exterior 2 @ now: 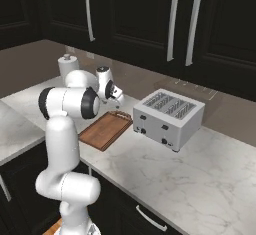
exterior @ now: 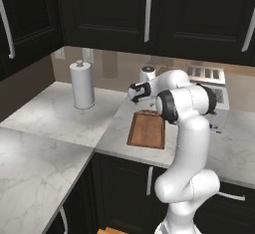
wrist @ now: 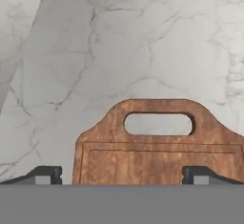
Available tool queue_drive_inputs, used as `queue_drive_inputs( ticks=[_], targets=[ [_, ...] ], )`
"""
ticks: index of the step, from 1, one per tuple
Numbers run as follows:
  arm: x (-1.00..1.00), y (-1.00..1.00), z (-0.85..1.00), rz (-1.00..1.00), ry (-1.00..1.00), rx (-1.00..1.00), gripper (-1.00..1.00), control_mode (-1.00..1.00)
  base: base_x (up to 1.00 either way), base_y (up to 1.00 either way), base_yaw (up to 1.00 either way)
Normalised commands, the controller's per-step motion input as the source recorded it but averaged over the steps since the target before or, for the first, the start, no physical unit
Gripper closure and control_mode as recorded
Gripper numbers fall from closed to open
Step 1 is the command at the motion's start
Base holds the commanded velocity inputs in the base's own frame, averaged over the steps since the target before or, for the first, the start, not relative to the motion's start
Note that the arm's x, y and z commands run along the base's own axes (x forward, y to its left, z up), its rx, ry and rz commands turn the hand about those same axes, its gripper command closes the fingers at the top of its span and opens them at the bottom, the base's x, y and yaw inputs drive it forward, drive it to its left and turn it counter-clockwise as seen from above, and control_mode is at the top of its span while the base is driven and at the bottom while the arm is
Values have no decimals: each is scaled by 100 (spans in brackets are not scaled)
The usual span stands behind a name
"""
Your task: Move the cutting board and knife to the sink. Then move spray from the cabinet to the counter.
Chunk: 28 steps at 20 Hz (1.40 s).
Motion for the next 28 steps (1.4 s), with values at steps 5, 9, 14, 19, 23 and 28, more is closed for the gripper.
queue_drive_inputs(
  ticks=[5, 9, 14, 19, 23, 28],
  targets=[
    [18, -16, -9, 0, 4, 0, -100, -100, 0, 0, 0],
    [24, -6, -15, 0, 2, 0, -100, -100, 0, 0, 0],
    [27, -2, -20, 0, 0, 0, -100, -100, 0, 0, 0],
    [25, 0, -25, 0, 0, 0, -100, -100, 0, 0, 0],
    [31, 0, -22, 0, 0, 0, -100, -100, 0, 0, 0],
    [14, -8, -9, 0, 0, 0, -100, -100, 0, 0, 0]
  ],
)
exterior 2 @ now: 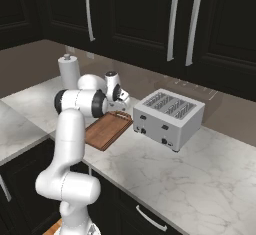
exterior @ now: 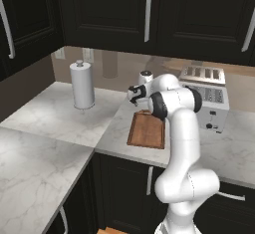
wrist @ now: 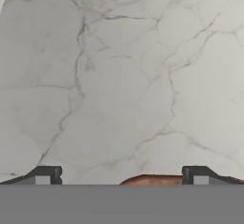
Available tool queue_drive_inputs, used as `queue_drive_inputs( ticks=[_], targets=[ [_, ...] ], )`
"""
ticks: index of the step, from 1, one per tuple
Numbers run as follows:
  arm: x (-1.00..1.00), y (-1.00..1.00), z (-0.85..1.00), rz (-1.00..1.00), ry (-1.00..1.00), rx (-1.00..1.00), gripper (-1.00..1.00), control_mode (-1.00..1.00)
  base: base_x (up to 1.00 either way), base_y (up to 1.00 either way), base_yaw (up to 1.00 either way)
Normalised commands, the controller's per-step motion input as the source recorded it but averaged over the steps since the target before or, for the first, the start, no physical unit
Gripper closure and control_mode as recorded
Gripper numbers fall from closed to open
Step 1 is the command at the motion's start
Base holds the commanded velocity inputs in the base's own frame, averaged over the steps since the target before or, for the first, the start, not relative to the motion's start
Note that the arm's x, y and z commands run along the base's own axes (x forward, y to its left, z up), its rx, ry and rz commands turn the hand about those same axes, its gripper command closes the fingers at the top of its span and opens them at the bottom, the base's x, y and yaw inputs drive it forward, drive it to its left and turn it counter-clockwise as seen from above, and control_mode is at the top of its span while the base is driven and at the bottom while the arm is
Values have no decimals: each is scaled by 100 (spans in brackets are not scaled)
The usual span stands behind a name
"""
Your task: Move the cutting board and knife to the sink. Then move spray from the cabinet to the counter.
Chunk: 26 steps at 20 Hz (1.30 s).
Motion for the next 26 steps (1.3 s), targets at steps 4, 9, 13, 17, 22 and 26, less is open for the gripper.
queue_drive_inputs(
  ticks=[4, 9, 13, 17, 22, 26],
  targets=[
    [1, -8, -14, 0, 0, 0, -100, -100, 0, 0, 0],
    [0, -4, -17, 0, 0, 0, -100, -100, 0, 0, 0],
    [0, 0, -31, 0, 4, 0, -100, -100, 0, 0, 0],
    [2, 0, -28, 0, 0, 0, -100, -100, 0, 0, 0],
    [7, 0, -23, 0, 0, 0, -100, -100, 0, 0, 0],
    [4, 0, -22, 0, 0, 0, -100, -100, 0, 0, 0]
  ],
)
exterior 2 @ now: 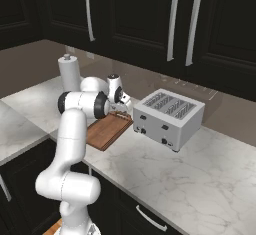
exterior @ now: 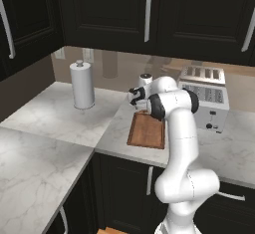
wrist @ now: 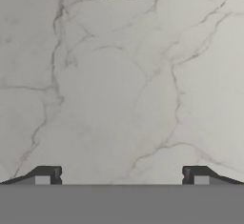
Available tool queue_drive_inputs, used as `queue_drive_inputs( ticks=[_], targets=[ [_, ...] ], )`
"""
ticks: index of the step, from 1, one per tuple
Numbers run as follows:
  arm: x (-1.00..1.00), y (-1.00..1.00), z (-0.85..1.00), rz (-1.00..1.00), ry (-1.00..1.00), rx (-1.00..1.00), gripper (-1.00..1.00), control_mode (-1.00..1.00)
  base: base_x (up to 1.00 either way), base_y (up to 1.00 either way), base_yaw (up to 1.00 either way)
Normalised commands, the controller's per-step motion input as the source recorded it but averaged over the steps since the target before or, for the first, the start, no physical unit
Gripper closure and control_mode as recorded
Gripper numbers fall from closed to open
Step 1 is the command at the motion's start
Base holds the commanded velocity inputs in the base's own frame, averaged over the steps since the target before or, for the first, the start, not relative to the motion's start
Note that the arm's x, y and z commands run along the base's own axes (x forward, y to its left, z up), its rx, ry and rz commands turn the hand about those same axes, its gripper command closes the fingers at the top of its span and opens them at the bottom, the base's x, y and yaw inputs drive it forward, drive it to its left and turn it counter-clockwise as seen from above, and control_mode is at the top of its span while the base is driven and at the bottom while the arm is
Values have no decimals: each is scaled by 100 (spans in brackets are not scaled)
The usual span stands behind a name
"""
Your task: Move the cutting board and knife to the sink. Then move spray from the cabinet to the counter.
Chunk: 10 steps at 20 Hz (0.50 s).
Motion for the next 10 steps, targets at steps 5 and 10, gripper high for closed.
queue_drive_inputs(
  ticks=[5, 10],
  targets=[
    [-3, 0, -20, 0, 5, 1, -100, -100, 0, 0, 0],
    [-44, 0, -22, 0, 11, 1, -100, -100, 0, 0, 0]
  ],
)
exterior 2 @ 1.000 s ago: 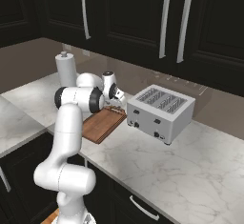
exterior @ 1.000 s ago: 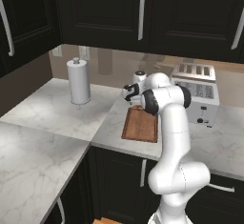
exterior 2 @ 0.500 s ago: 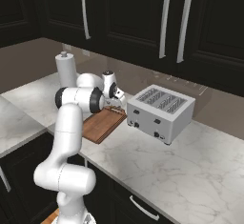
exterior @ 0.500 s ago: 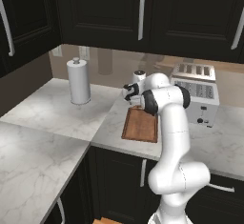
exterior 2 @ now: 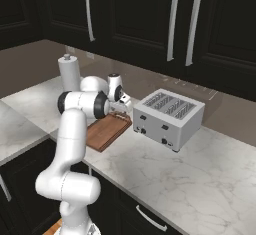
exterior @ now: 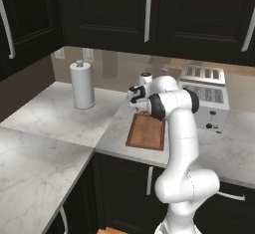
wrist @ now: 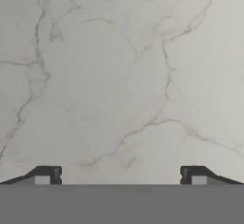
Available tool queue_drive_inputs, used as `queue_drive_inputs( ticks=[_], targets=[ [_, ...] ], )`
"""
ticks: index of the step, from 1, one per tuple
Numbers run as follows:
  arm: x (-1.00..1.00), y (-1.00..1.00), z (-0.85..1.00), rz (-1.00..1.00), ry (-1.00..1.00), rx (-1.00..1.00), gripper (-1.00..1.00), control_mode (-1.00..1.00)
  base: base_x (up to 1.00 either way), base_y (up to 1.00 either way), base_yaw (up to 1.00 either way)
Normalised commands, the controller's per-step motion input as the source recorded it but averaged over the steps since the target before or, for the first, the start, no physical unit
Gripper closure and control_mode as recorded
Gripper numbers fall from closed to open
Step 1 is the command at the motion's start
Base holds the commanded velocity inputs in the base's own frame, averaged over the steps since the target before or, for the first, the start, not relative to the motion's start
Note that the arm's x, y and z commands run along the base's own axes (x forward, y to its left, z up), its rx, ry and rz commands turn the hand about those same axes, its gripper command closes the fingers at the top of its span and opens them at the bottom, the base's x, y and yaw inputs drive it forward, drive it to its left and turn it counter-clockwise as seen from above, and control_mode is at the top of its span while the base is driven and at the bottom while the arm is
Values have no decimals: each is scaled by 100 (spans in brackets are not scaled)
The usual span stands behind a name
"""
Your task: Move the cutting board and knife to the sink. Then move spray from the cabinet to the counter.
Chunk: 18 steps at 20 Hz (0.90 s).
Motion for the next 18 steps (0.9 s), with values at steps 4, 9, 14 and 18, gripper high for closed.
queue_drive_inputs(
  ticks=[4, 9, 14, 18],
  targets=[
    [-47, 0, -17, 0, 6, 0, -100, -100, 0, 0, 0],
    [-49, 0, -15, 0, 2, 0, -100, -100, 0, 0, 0],
    [-53, 0, -11, -3, 0, 0, -100, -100, 0, 0, 0],
    [-57, 0, -9, -6, 0, 0, -100, -100, 0, 0, 0]
  ],
)
